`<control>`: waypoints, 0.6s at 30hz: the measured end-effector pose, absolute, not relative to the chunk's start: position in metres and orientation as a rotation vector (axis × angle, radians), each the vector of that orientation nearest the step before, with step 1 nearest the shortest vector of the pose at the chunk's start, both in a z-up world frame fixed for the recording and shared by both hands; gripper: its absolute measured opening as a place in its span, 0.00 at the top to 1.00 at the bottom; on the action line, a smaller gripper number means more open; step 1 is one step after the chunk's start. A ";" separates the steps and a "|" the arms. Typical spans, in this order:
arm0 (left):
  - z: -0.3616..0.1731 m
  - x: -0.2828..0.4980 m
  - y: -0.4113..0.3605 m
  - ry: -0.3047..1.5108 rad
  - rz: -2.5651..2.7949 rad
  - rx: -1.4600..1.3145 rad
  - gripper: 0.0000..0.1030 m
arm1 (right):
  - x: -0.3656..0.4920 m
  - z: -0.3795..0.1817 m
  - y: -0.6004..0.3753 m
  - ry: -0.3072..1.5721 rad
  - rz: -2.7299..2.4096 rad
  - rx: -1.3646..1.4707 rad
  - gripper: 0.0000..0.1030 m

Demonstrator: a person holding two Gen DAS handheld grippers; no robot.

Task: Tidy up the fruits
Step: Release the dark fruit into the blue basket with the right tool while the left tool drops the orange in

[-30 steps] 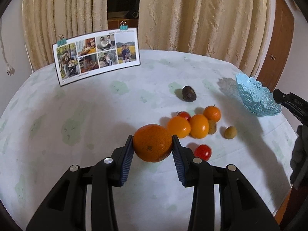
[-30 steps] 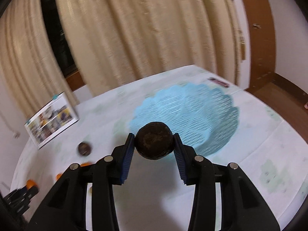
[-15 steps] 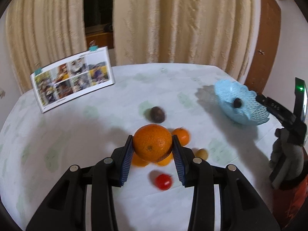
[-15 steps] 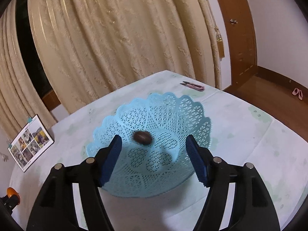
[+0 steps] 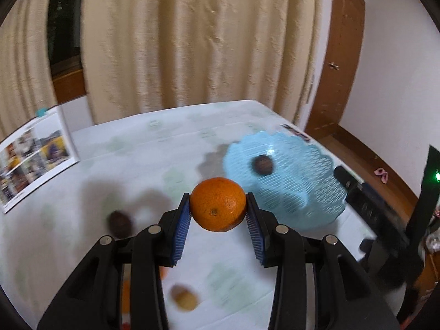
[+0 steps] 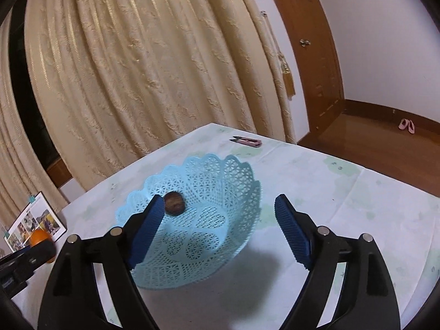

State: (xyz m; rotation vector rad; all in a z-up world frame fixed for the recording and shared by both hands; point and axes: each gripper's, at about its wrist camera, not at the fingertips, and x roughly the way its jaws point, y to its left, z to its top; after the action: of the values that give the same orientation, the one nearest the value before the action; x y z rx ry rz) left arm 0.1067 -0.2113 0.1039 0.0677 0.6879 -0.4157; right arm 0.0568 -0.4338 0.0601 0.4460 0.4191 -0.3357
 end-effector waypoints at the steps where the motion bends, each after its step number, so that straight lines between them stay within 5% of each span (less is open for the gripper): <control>1: 0.102 0.112 -0.223 0.692 -0.433 0.070 0.61 | 0.056 0.060 -0.437 0.417 -0.343 0.458 0.19; 15: 0.078 0.147 -0.294 0.756 -0.544 0.112 0.61 | 0.043 0.058 -0.465 0.366 -0.439 0.566 0.18; 16: 0.079 0.146 -0.294 0.751 -0.545 0.113 0.60 | 0.042 0.058 -0.465 0.362 -0.444 0.570 0.18; 18: 0.081 0.144 -0.293 0.735 -0.542 0.112 0.38 | 0.041 0.059 -0.466 0.356 -0.450 0.573 0.18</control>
State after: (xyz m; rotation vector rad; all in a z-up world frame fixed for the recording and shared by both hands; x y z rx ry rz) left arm 0.1442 -0.2933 0.0812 0.1116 0.7353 -0.5422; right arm 0.0407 -0.4663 0.0585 0.5733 0.3555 -0.4498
